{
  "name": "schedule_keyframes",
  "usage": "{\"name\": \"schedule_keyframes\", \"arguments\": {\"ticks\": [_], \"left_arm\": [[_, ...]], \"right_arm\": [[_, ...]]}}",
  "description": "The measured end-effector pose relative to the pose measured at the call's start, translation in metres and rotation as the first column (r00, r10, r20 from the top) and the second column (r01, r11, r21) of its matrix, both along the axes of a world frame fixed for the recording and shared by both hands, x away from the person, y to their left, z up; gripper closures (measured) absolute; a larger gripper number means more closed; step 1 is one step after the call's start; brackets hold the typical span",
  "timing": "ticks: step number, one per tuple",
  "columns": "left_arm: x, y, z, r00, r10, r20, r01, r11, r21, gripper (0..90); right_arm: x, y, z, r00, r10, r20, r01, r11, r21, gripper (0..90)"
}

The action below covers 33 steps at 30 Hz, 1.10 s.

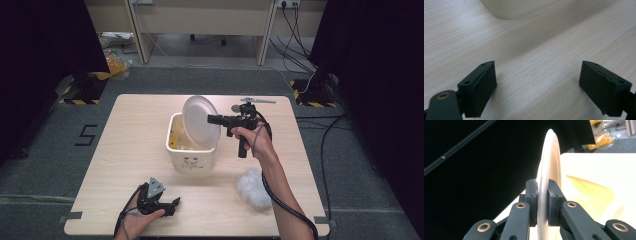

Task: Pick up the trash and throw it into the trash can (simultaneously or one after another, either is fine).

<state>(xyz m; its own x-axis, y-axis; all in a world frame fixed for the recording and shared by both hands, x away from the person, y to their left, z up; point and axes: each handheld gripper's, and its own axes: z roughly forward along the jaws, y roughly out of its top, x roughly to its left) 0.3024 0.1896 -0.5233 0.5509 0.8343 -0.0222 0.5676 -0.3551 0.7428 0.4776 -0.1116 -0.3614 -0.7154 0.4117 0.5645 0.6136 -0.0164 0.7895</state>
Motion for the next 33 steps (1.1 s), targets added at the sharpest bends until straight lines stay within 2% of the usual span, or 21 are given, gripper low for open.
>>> {"name": "schedule_keyframes", "arguments": {"ticks": [8,11,13,15,18,26,33], "left_arm": [[0.0,0.0,0.0,1.0,0.0,0.0,0.0,1.0,0.0,13.7],[0.0,0.0,0.0,1.0,0.0,0.0,0.0,1.0,0.0,13.7],[0.0,0.0,0.0,1.0,0.0,0.0,0.0,1.0,0.0,13.7],[0.0,0.0,0.0,1.0,0.0,0.001,0.0,1.0,0.001,13.7],[0.0,0.0,0.0,1.0,-0.001,0.0,0.001,1.0,0.002,13.7],[0.0,0.0,0.0,1.0,0.0,0.002,0.0,1.0,0.002,13.7],[0.0,0.0,0.0,1.0,0.0,0.0,0.0,1.0,0.0,13.7]], "right_arm": [[0.007,0.015,-0.021,0.9991,0.008,-0.041,-0.01,0.998,-0.061,80.8],[0.008,0.017,-0.028,0.9984,0.002,-0.056,-0.007,0.997,-0.074,77.7],[0.008,0.015,-0.03,0.9979,-0.007,-0.065,0.002,0.997,-0.08,71.9],[0.007,0.013,-0.029,0.9981,-0.018,-0.058,0.013,0.997,-0.081,66.5],[0.004,0.008,-0.022,0.9993,-0.016,-0.035,0.014,0.997,-0.079,66.4],[-0.008,-0.009,-0.006,0.998,-0.041,0.048,0.046,0.992,-0.121,63.1],[-0.025,-0.031,-0.005,0.9972,-0.029,0.069,0.038,0.99,-0.134,62.0]]}}
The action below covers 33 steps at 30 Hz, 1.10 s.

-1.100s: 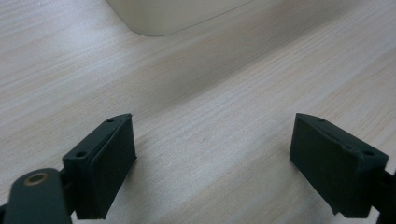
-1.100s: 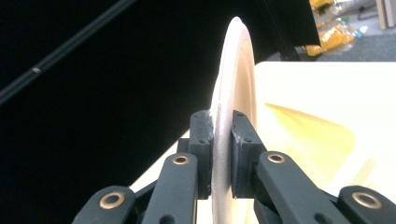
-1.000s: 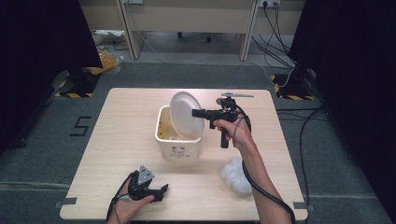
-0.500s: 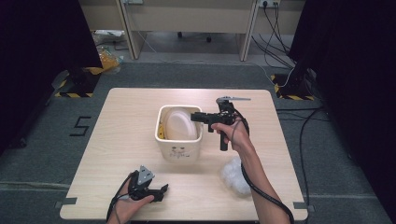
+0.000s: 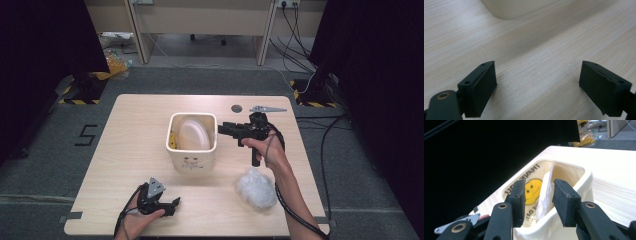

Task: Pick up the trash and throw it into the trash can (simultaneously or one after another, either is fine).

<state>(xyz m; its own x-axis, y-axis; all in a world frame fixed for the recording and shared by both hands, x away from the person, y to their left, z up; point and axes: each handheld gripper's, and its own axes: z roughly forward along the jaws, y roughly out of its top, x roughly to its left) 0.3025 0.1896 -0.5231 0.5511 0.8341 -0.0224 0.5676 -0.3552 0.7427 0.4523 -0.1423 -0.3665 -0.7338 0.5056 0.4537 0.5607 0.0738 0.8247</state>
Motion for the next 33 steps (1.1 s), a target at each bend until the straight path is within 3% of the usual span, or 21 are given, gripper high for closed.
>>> {"name": "schedule_keyframes", "arguments": {"ticks": [8,15,33], "left_arm": [[0.0,0.0,0.0,1.0,0.0,0.0,0.0,1.0,0.0,13.7],[0.0,0.0,0.0,1.0,0.0,0.0,0.0,1.0,0.0,13.6],[0.0,0.0,0.0,1.0,0.001,0.0,-0.001,1.0,-0.001,13.7]], "right_arm": [[-0.016,-0.023,-0.009,0.9995,-0.019,0.027,0.02,0.999,-0.037,61.3],[-0.031,-0.046,-0.02,0.9986,-0.041,0.034,0.042,0.999,-0.032,60.4],[-0.063,-0.067,-0.048,0.9927,-0.092,0.078,0.1,0.99,-0.097,55.0]]}}
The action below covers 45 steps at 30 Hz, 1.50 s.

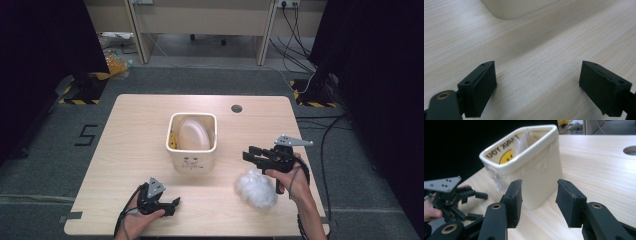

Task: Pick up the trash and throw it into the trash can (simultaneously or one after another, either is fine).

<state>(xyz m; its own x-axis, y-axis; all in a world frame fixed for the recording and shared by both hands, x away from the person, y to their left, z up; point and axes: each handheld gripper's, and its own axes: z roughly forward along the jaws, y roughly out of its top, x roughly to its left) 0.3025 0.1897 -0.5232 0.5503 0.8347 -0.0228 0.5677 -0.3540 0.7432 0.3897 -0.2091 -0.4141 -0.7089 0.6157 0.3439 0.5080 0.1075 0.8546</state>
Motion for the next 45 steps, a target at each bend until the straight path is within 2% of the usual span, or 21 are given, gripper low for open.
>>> {"name": "schedule_keyframes", "arguments": {"ticks": [10,14,17,23,26,33,45], "left_arm": [[0.0,0.0,0.0,1.0,-0.002,-0.001,0.002,1.0,0.001,13.3],[0.0,0.0,0.0,1.0,-0.002,-0.001,0.002,1.0,0.002,13.3],[0.0,0.0,0.0,1.0,-0.002,0.0,0.002,1.0,0.001,13.3],[0.0,0.0,0.0,1.0,-0.001,0.0,0.001,1.0,0.001,13.3],[0.0,0.0,0.0,1.0,0.0,-0.001,0.0,1.0,0.001,13.3],[0.0,0.0,0.0,1.0,0.0,-0.001,0.0,1.0,0.001,13.2],[0.0,0.0,0.0,1.0,0.0,-0.001,0.0,1.0,0.001,13.2]], "right_arm": [[-0.01,-0.009,-0.008,0.9997,-0.025,-0.004,0.025,0.999,-0.021,50.8],[-0.014,-0.011,-0.01,0.9992,-0.039,-0.009,0.039,0.999,-0.032,44.6],[-0.019,-0.013,-0.01,0.999,-0.045,0.006,0.045,0.996,-0.08,37.7],[-0.029,-0.014,-0.009,0.997,-0.075,0.018,0.077,0.99,-0.121,25.2],[-0.035,-0.015,-0.011,0.997,-0.072,0.028,0.075,0.984,-0.164,20.3],[-0.048,-0.016,-0.022,0.9971,-0.074,0.018,0.076,0.968,-0.239,19.1],[-0.053,-0.025,-0.043,0.9955,-0.089,-0.031,0.077,0.955,-0.285,20.3]]}}
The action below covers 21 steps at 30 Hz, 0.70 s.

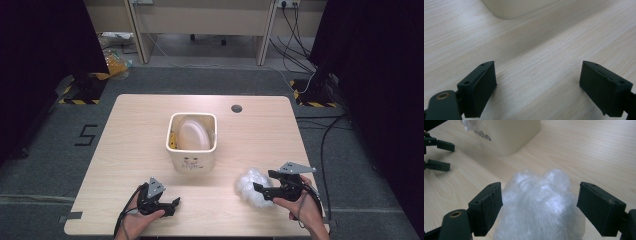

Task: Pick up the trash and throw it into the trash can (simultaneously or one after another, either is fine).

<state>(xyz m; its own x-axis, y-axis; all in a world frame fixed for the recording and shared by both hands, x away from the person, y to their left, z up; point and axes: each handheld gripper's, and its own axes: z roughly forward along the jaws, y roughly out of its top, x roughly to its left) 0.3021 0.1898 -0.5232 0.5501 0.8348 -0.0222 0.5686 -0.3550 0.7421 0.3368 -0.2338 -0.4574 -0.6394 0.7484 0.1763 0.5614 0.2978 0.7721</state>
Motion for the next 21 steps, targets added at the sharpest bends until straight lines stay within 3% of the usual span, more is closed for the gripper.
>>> {"name": "schedule_keyframes", "arguments": {"ticks": [10,16,21], "left_arm": [[0.0,0.0,0.0,1.0,0.0,0.0,0.0,1.0,0.0,13.2],[0.0,0.0,0.0,1.0,0.0,0.0,0.0,1.0,0.0,13.2],[0.0,0.0,0.0,1.0,0.0,0.0,0.0,1.0,0.0,13.2]], "right_arm": [[0.005,0.001,-0.023,0.9988,0.002,-0.048,-0.005,0.998,-0.067,21.8],[0.009,-0.002,-0.034,0.9964,0.002,-0.085,-0.005,1.0,-0.029,22.9],[0.009,-0.003,-0.035,0.996,0.01,-0.089,-0.012,1.0,-0.014,32.5]]}}
